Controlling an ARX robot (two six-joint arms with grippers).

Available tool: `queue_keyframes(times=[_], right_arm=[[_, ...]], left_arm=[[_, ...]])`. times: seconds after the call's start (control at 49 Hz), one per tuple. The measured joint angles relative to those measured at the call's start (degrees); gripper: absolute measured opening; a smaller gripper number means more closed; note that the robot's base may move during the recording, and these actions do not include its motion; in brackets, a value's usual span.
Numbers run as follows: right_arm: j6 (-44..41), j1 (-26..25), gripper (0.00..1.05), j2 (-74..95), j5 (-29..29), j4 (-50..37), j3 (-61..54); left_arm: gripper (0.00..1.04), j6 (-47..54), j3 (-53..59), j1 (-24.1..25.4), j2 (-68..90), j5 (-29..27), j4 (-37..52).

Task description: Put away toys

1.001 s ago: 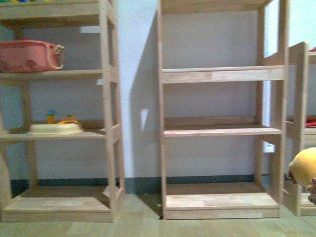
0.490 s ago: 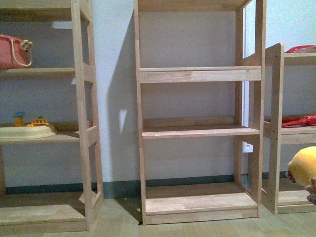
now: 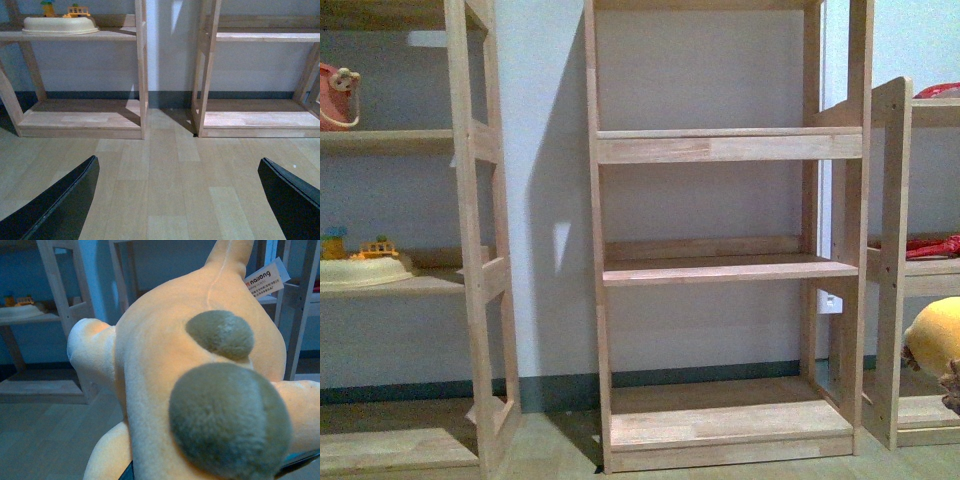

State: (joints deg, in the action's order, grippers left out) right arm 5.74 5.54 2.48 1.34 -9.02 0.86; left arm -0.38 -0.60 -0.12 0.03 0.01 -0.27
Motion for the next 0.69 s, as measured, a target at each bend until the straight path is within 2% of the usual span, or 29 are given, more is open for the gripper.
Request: queue_keyframes(times=[0.694], right_arm=[[0.0, 0.0, 0.07, 0.0, -0.1, 0.0, 0.0]], left_arm=[[0.99, 0.0, 0.0, 0.0, 0.0, 0.0, 0.0]])
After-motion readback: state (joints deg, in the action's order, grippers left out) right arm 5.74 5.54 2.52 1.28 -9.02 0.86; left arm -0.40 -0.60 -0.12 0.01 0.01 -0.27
